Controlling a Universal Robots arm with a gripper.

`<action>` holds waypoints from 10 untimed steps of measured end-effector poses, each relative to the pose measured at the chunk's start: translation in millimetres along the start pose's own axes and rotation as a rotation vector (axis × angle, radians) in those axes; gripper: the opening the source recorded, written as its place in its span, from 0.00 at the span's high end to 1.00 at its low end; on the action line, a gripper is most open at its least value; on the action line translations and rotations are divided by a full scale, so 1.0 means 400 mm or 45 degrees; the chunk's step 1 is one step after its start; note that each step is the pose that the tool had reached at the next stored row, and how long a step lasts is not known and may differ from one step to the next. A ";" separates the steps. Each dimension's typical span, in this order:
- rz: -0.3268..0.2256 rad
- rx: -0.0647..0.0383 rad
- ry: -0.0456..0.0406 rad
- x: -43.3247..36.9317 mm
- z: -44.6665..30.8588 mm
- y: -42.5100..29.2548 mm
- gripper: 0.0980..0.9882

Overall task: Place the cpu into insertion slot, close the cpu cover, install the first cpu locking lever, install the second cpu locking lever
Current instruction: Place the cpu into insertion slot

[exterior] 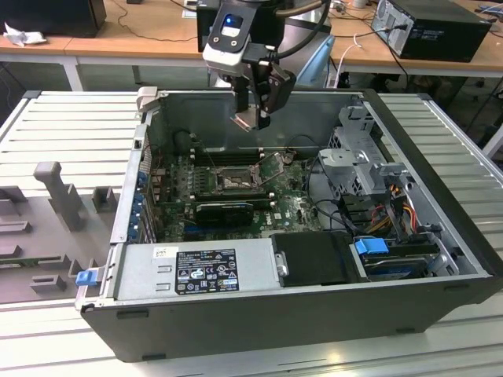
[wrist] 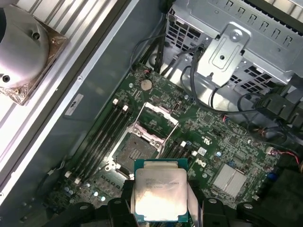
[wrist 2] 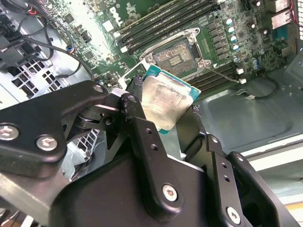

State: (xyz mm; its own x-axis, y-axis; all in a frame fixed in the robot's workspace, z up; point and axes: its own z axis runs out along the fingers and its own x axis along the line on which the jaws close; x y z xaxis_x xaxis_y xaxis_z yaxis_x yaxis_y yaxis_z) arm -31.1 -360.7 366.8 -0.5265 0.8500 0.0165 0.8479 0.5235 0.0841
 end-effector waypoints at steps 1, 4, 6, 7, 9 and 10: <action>0.006 0.000 0.000 0.000 0.000 0.000 0.52; 0.034 -0.001 -0.003 0.000 0.000 0.000 0.52; 0.048 -0.001 -0.004 0.000 0.000 0.000 0.52; 0.059 -0.001 -0.005 0.000 0.001 0.000 0.52; 0.074 -0.001 -0.006 0.000 0.001 0.000 0.52; 0.083 -0.001 -0.007 0.000 0.001 0.000 0.52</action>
State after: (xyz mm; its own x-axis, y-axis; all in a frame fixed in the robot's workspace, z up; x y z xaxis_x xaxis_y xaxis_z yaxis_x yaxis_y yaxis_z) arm -31.1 -360.7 366.4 -0.4695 0.8828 0.0164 0.8804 0.4667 0.0840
